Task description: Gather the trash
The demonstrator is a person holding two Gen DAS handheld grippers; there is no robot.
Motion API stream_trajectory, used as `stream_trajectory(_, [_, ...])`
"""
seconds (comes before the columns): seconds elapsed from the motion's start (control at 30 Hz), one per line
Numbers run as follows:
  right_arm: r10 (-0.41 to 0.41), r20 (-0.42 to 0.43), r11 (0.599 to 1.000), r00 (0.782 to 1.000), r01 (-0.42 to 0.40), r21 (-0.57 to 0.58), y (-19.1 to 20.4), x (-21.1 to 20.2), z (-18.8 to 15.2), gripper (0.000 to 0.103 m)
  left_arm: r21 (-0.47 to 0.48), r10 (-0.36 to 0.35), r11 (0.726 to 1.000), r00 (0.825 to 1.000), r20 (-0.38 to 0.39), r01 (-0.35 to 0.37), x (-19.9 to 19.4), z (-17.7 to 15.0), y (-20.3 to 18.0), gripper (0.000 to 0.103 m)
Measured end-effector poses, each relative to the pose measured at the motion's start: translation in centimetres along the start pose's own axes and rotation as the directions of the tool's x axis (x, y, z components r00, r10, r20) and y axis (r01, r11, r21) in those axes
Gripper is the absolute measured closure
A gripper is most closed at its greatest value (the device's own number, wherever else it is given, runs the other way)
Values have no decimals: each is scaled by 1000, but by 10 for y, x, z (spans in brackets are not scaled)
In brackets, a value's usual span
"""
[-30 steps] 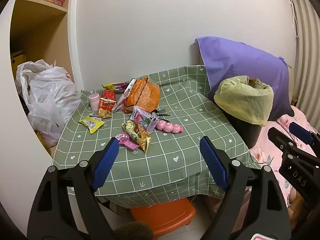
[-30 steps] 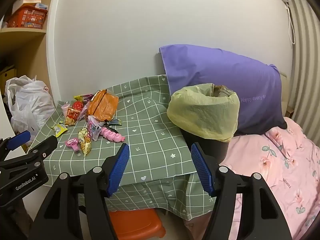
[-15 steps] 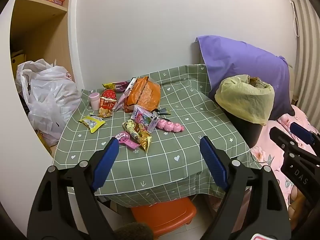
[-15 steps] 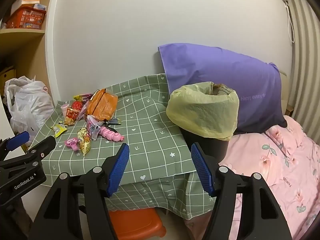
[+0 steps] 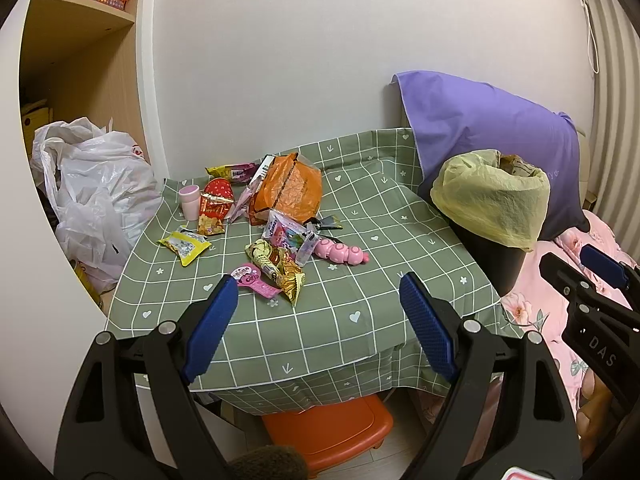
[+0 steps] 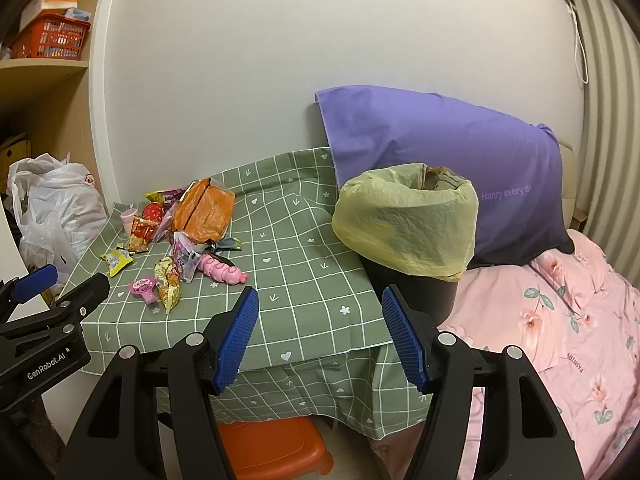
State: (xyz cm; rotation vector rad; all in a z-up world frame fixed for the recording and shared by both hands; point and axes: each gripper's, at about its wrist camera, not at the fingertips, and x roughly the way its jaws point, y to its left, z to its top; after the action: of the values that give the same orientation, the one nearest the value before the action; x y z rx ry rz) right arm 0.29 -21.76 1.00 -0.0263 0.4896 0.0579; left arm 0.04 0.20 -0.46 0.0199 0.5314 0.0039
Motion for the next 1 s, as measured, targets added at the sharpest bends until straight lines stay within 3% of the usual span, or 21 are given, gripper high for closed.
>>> stream_trajectory(1.0, [-7,4,1000,1000,7,8,-2,0,0,42,3,-3,1000,1000,-2,3,2,2,-1,24])
